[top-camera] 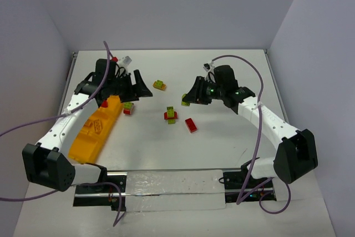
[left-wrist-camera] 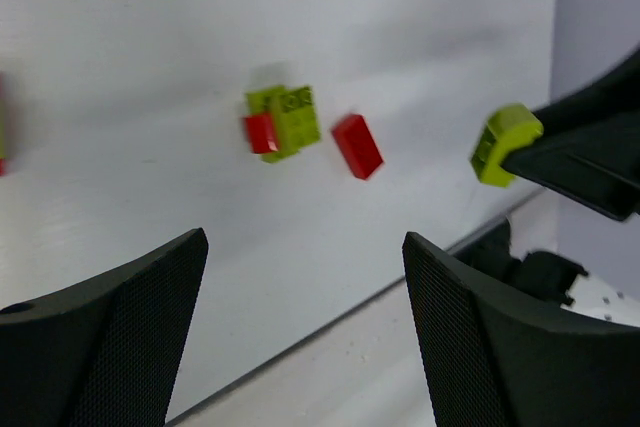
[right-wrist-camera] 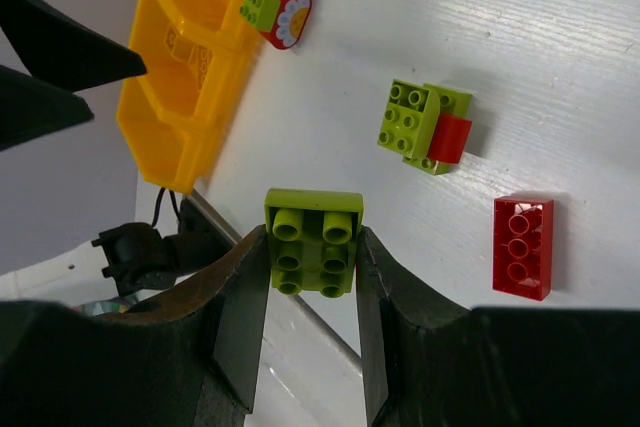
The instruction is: Sort the legos into containers by color
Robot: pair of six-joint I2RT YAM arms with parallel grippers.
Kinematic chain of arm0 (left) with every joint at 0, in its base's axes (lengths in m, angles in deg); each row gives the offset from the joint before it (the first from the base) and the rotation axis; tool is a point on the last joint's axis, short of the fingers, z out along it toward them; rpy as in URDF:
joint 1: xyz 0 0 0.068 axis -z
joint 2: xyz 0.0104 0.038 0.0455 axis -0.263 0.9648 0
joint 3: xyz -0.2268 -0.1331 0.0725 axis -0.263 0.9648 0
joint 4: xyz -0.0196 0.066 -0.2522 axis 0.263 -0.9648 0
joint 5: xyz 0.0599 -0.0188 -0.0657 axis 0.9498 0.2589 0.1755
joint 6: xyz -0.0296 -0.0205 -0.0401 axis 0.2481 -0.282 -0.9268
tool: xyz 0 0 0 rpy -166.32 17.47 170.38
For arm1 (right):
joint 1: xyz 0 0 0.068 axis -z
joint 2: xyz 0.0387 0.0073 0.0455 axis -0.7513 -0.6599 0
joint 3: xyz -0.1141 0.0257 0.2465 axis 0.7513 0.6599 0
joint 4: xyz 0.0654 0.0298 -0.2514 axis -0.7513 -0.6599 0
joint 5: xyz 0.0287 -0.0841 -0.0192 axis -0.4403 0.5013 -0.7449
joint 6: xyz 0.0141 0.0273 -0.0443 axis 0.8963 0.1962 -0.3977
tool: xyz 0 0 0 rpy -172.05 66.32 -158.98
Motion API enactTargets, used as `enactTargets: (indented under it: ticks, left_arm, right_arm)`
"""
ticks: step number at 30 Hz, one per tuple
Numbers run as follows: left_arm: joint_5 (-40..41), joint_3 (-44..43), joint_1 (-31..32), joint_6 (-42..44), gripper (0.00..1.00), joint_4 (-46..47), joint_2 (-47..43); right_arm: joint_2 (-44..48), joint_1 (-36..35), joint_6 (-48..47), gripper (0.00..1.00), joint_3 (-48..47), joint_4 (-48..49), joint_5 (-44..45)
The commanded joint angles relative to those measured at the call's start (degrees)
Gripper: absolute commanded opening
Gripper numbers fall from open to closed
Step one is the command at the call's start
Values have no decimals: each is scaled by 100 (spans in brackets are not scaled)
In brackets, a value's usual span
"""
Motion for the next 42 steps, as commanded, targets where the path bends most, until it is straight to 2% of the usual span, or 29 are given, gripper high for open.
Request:
enactTargets:
  ticks: [1,8,15,25,30,34,38,42]
  left_arm:
    - [-1012,-271,292,-121,86,675,167]
    - [-1419,-254,745,74,84,719,310]
    - [-1015,-311,1395,21,84,842,548]
    - [-2,516,1651,-921,80,2481,62]
    - [252,444,1797,-850,84,2473,172]
    - [429,423,1878,-920,84,2539,201]
    - [599,449,1997,-960,83,2633,195]
    - [849,522,2038,-1024,77,2737,161]
  right_arm:
    - [84,-108,-157,0,-319,160,-217]
    - [-127,-217,151,0,-484,118,-271]
    - [-327,-269,876,0,-780,21,-202]
    - [-353,-273,2055,0,-707,117,-136]
    - [-445,-270,2352,0,-612,307,-323]
    - [-522,-284,2544,1,-537,580,-553]
    - [-564,-295,2630,1,-487,672,-667]
    - [-558,-293,2704,1,-425,850,-840]
